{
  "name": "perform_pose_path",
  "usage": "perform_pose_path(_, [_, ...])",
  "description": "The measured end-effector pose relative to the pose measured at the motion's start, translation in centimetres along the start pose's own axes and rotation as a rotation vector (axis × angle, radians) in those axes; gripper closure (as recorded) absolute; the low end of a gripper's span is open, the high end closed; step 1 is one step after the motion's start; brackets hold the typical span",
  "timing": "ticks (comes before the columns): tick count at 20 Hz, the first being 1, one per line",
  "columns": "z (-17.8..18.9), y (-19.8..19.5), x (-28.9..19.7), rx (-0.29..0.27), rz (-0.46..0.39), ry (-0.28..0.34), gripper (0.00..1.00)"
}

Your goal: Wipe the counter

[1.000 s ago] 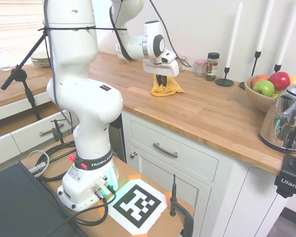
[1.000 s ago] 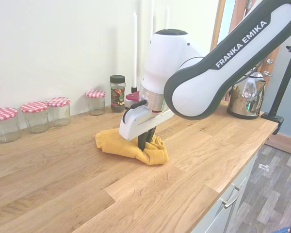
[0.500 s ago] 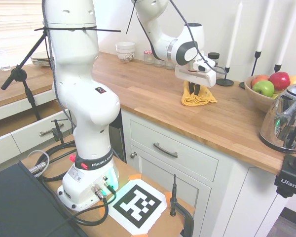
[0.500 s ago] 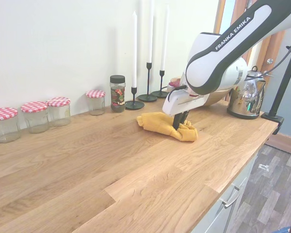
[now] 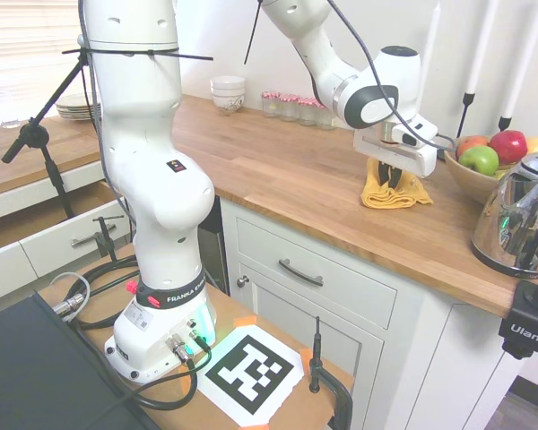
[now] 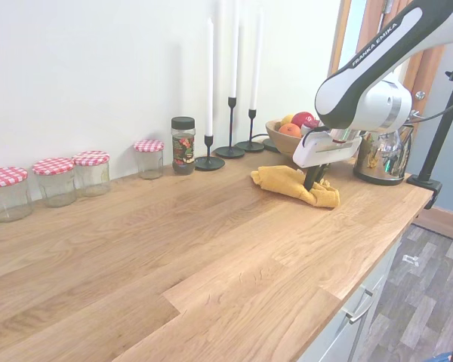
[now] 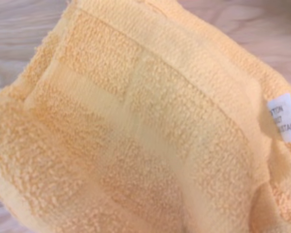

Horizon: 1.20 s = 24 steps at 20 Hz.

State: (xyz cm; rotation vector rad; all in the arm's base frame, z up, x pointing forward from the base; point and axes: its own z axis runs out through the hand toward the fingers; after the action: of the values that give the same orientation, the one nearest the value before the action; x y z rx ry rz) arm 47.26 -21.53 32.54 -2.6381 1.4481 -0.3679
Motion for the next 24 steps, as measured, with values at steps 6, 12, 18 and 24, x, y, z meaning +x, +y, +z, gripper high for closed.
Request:
perform_pose_path(6, [-0.2,0.5,0.8,-0.011,0.022,-0.029,0.00])
perform_pose_path(12, [-0.3,0.7,1.0,-0.013,0.027,-0.029,0.00])
perform_pose_path(18, [-0.6,0.9,1.3,-0.014,0.033,-0.021,0.00])
perform_pose_path(24, [-2.2,0.8,1.6,-0.005,0.039,-0.001,0.00])
